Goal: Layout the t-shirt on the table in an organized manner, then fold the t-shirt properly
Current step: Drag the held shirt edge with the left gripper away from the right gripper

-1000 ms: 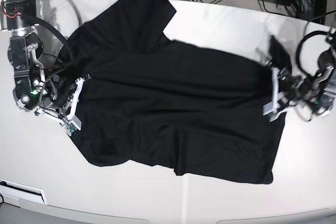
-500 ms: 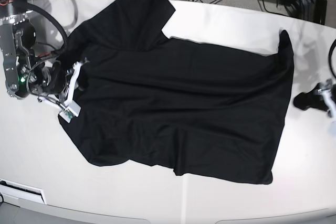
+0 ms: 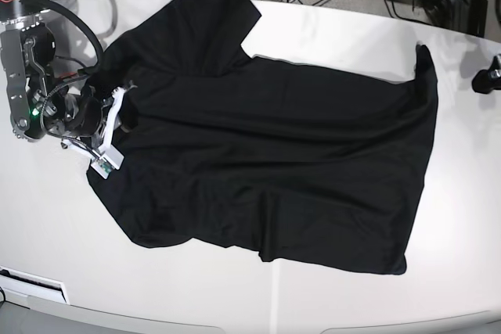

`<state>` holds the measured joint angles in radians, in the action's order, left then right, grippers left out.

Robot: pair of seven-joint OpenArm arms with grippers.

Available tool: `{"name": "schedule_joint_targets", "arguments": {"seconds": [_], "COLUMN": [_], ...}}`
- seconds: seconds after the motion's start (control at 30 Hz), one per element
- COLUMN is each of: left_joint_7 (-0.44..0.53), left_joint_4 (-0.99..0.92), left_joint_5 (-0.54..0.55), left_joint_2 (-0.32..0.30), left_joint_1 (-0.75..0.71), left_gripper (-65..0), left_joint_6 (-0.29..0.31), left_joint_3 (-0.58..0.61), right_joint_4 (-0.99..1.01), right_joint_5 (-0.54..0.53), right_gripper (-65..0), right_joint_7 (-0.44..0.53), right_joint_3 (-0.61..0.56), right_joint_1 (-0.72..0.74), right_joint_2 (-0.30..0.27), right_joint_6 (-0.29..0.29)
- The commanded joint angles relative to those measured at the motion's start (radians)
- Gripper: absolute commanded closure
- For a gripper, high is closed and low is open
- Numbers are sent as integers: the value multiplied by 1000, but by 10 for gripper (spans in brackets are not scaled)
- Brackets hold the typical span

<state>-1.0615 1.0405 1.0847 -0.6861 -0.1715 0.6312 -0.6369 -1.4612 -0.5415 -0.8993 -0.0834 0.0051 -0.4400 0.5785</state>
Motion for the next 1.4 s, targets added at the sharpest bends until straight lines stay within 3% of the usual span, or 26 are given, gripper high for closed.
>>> {"name": "schedule_joint_targets", "arguments": {"seconds": [0.0,0.07,0.1,0.4,0.6,0.9,1.13,1.2,1.27,1.37], "left_joint_7": [14,14,13,11,68,111,239,216,204,220], "left_joint_4": [12,12,12,12,12,13,12,12,12,12], "left_joint_5": [14,15,14,-42,-41,-62,-103,-138,-136,-134], "left_joint_2": [-13,20,38,141,146,121,130,147,164,178], "left_joint_1": [-11,-34,-40,-50,-43,-27,-14,3,6,6], "left_gripper": [-184,-333,-361,-362,-362,-362,-362,-347,-293,-138], "left_joint_6": [3,3,3,-3,-3,4,1,-8,-7,-7], "left_joint_3": [-12,-12,-11,24,92,92,92,93,104,127], "right_joint_4": [-17,-17,-17,-17,-17,-17,-17,-17,-17,-17], "right_joint_5": [-8,-9,-8,-8,-9,-5,-5,-5,-9,-9], "right_gripper": [0,0,0,0,0,0,0,0,0,0], "right_joint_7": [7,4,4,0,-3,-3,-3,-3,-2,-2], "right_joint_3": [7,7,7,7,7,7,7,7,7,7], "right_joint_1": [13,5,2,7,6,6,6,6,7,10], "right_joint_2": [-9,-2,2,13,13,13,13,13,13,13], "right_joint_6": [9,9,8,7,10,10,10,10,10,10]}}
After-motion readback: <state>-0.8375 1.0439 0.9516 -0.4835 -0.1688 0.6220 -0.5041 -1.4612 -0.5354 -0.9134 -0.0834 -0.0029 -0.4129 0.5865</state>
